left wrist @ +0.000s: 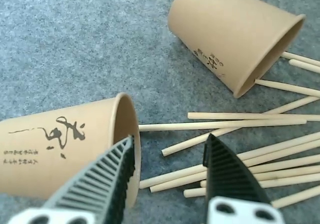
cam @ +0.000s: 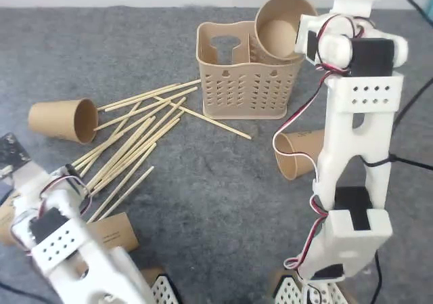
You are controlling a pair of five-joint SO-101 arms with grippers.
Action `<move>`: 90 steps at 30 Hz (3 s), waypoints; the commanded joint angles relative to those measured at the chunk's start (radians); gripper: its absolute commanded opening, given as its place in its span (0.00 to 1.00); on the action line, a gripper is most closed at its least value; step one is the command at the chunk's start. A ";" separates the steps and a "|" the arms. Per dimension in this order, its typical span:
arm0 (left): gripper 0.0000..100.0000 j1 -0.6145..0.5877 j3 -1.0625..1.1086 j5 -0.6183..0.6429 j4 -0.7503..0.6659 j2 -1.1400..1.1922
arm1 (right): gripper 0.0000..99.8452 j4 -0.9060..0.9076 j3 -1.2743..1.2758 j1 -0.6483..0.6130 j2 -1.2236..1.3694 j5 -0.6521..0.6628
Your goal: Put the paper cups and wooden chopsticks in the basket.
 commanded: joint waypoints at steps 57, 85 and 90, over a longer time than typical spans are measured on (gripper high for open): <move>0.11 -0.002 -0.433 -0.173 0.454 0.015 | 0.01 -0.622 1.873 0.306 -0.713 0.428; 0.21 -0.180 -0.432 -0.373 0.430 0.015 | 0.01 -0.684 1.936 0.309 -0.713 0.381; 0.20 -0.180 -0.323 -0.433 0.327 0.015 | 0.01 -0.684 1.936 0.309 -0.713 0.388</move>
